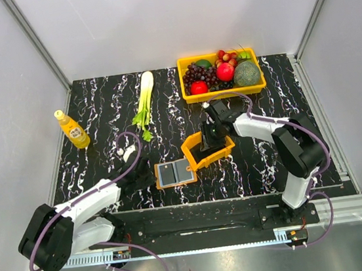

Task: Put the credit cards into the card holder
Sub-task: Pick up the credit card from the storage box.

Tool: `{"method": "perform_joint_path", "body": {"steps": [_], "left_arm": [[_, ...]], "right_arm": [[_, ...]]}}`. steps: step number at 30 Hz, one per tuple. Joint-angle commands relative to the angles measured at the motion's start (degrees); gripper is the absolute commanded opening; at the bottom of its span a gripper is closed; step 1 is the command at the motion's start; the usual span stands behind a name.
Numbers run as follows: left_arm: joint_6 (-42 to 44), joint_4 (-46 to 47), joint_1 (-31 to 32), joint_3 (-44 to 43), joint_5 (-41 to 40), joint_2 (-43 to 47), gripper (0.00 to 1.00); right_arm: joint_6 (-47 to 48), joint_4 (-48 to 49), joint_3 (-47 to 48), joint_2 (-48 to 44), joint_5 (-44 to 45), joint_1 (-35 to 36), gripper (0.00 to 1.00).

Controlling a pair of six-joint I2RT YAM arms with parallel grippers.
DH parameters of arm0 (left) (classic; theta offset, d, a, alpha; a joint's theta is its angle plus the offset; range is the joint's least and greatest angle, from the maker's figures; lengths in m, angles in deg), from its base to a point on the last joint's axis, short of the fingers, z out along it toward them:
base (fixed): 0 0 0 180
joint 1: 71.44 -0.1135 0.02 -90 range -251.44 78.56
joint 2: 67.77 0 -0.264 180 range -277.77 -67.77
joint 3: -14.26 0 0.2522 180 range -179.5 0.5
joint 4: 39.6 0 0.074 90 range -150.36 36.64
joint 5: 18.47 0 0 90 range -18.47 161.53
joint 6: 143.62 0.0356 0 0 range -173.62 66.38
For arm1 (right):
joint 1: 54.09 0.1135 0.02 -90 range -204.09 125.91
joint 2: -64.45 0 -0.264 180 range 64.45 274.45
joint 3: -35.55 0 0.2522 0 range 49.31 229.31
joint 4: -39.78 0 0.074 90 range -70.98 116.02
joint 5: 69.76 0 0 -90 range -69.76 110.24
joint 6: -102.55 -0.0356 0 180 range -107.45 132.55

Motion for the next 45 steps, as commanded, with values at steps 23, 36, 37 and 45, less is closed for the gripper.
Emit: {"method": "perform_joint_path", "body": {"steps": [23,36,37,45], "left_arm": [[2.01,1.83,0.26,-0.75,2.91,-4.61,0.00],[2.10,1.13,0.26,-0.93,2.91,-4.08,0.00],[2.27,1.04,0.26,-0.93,2.82,-4.00,0.00],[2.36,0.87,0.26,-0.84,2.82,-3.64,0.00]], "right_arm": [[-1.27,6.38,-0.50,-5.28,-13.03,0.27,0.18],[-2.59,4.03,-0.67,-3.17,-2.87,0.18,0.34],[-2.15,2.79,-0.32,-2.91,-0.23,0.18,0.37],[-1.01,0.23,2.23,1.84,0.34,0.09,0.42]]}}
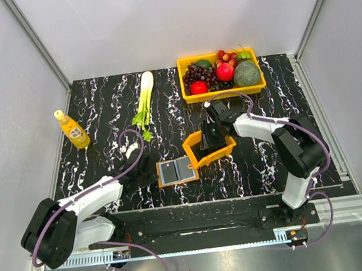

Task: Put the credit cards into the card holder
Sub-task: Pick up the credit card from the storage box.

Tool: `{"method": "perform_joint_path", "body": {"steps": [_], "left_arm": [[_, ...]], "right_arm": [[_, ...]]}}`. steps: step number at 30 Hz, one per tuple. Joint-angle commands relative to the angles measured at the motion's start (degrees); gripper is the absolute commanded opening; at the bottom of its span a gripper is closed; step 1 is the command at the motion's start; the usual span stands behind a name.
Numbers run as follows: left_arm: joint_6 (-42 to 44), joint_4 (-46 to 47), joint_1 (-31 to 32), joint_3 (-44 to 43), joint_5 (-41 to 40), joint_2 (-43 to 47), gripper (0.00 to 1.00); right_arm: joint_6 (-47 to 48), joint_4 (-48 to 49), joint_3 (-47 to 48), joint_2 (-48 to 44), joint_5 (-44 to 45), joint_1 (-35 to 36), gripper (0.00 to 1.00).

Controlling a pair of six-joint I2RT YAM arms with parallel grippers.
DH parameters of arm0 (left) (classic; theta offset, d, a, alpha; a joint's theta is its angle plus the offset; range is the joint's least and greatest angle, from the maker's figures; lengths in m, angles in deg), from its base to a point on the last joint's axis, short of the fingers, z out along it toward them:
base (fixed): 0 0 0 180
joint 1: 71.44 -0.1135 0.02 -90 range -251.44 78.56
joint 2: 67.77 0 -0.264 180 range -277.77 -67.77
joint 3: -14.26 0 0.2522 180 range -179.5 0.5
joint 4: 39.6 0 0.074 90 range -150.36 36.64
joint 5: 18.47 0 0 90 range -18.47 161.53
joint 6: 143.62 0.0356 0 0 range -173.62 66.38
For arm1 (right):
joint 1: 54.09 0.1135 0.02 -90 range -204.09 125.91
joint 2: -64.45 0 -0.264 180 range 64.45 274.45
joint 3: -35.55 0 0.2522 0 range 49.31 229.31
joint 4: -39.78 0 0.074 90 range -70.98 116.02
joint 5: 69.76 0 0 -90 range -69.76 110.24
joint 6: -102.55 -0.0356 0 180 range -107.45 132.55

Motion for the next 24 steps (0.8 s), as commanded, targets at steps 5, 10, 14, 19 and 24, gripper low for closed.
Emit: {"method": "perform_joint_path", "body": {"steps": [5,10,14,19,24], "left_arm": [[0.61,-1.58,0.29,0.23,1.14,-0.69,0.00],[0.87,-1.14,0.29,0.14,1.58,-1.57,0.00],[1.05,-0.79,0.29,-0.21,1.75,-2.19,0.00],[0.96,-0.44,0.29,0.23,2.02,-2.45,0.00],[0.96,-0.44,0.29,0.14,2.11,-2.28,0.00]], "right_arm": [[0.57,3.71,0.80,1.06,-8.31,0.55,0.34],[0.92,5.91,0.10,-1.14,-11.82,0.73,0.20],[1.01,7.23,-0.34,-3.87,-13.05,0.82,0.12],[0.31,8.63,-0.43,-4.75,-15.87,0.91,0.15],[-0.48,8.37,-0.17,-2.21,-15.70,0.91,0.17]]}}
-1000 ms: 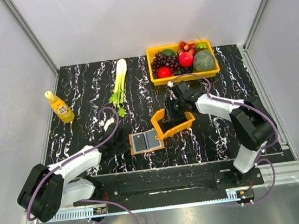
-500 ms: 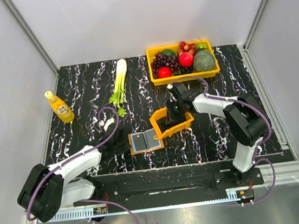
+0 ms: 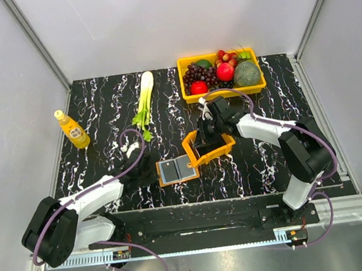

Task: Put the credit cards into the card holder
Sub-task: Pick up the credit card from the storage box.

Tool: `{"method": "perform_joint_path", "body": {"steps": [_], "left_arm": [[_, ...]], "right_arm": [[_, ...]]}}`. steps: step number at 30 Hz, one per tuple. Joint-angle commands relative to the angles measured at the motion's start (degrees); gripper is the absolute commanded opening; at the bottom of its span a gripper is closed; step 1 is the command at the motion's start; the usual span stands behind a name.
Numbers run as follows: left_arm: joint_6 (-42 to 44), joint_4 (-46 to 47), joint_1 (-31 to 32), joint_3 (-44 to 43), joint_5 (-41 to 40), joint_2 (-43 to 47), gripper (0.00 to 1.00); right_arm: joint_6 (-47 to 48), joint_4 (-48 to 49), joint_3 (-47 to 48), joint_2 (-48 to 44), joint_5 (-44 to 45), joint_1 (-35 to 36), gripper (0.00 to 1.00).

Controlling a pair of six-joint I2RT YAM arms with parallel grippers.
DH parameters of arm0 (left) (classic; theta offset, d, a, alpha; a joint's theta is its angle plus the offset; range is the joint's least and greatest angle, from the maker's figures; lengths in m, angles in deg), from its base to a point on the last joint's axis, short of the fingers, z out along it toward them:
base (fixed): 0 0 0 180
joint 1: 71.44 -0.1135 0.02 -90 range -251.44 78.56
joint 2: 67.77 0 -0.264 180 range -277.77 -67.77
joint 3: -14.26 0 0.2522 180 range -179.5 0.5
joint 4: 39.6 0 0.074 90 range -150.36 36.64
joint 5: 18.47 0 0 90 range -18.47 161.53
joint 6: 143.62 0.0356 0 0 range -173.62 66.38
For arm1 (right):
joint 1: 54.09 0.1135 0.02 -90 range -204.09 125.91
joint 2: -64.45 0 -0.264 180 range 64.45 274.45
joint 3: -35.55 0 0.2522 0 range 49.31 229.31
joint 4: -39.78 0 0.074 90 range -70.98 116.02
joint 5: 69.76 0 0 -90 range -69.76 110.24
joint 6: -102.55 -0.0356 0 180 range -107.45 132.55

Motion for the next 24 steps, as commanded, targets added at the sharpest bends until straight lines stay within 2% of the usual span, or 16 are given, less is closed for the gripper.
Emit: {"method": "perform_joint_path", "body": {"steps": [1,4,9,12,16,22,24], "left_arm": [[0.48,-1.14,0.29,0.38,1.71,-1.53,0.00],[0.57,-1.22,0.29,0.56,1.63,-1.45,0.00],[0.57,-1.14,0.29,0.38,1.71,-1.53,0.00],[0.57,-1.22,0.29,0.38,1.89,-1.62,0.00],[0.74,-1.23,0.29,0.29,1.71,-1.80,0.00],[0.92,-1.14,0.29,0.12,1.98,-2.50,0.00],[0.92,-1.05,0.29,0.12,2.06,-2.68,0.00]], "right_arm": [[-1.40,2.38,0.34,0.94,-2.67,0.75,0.17],[-1.14,1.94,0.33,1.12,-1.88,0.84,0.24],[-0.88,0.19,1.21,1.56,-0.04,0.84,0.24],[-0.44,-0.43,1.48,1.83,1.28,0.93,0.32],[-0.17,-1.13,2.09,2.79,1.20,1.02,0.36],[-0.79,0.28,2.18,3.14,-1.52,1.19,0.36],[-0.79,0.45,2.18,3.06,-1.79,1.11,0.30]]}}
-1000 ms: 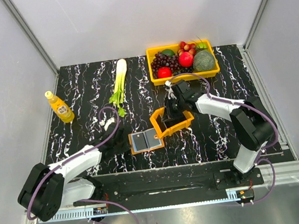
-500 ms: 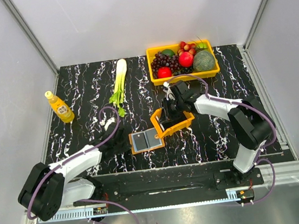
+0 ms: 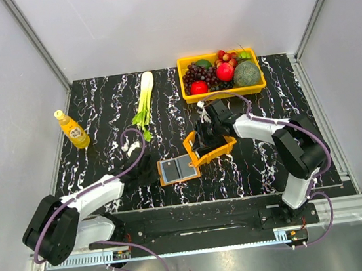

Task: Put the credit cards into the card holder
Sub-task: Pick up the credit card from the storage box.

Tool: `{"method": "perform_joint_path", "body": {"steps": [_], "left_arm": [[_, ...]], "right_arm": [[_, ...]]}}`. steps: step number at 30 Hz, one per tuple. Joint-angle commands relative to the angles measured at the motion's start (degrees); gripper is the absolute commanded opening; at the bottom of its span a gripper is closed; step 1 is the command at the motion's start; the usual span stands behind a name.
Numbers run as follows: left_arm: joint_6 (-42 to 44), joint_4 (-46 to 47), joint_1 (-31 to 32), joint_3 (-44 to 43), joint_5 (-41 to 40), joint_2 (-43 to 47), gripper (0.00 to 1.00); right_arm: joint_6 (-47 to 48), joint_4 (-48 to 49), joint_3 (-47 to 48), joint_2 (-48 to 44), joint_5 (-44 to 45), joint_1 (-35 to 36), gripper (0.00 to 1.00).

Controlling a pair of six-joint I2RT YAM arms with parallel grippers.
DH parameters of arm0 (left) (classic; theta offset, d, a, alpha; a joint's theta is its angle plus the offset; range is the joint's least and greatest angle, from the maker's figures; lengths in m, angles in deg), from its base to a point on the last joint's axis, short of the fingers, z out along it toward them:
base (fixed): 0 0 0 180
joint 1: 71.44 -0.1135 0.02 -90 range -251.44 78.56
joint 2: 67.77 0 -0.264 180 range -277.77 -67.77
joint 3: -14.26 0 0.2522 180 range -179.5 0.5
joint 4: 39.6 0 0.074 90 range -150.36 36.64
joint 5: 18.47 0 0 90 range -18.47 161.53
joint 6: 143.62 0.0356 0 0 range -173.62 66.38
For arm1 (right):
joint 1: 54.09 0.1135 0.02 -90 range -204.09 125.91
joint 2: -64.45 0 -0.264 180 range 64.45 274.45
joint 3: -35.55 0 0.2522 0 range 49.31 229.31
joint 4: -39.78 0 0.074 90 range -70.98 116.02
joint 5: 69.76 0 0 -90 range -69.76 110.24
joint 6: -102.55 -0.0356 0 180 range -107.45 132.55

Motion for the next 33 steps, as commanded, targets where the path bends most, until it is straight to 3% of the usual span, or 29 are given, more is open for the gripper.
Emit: {"method": "perform_joint_path", "body": {"steps": [1,6,17,21,24,33], "left_arm": [[0.90,-2.21,0.26,0.25,1.39,-1.82,0.00],[1.07,-2.21,0.26,0.34,1.47,-1.74,0.00],[1.07,-2.21,0.26,-0.10,1.83,-2.17,0.00],[0.99,-2.21,0.26,-0.10,1.91,-2.18,0.00],[1.07,-2.29,0.26,-0.19,2.00,-2.18,0.00],[1.16,-2.21,0.26,-0.28,2.18,-2.44,0.00]], "right_arm": [[-0.15,1.06,1.81,-0.09,-2.07,0.73,0.28],[0.02,1.24,1.63,-0.79,-2.60,0.73,0.12],[0.02,1.59,1.37,-3.51,-3.65,0.73,0.00],[0.46,0.80,1.81,-4.05,-4.79,0.65,0.00],[0.72,-0.08,1.98,-2.64,-6.72,0.65,0.12],[-0.33,1.58,1.55,-1.14,-8.40,0.74,0.12]]}}
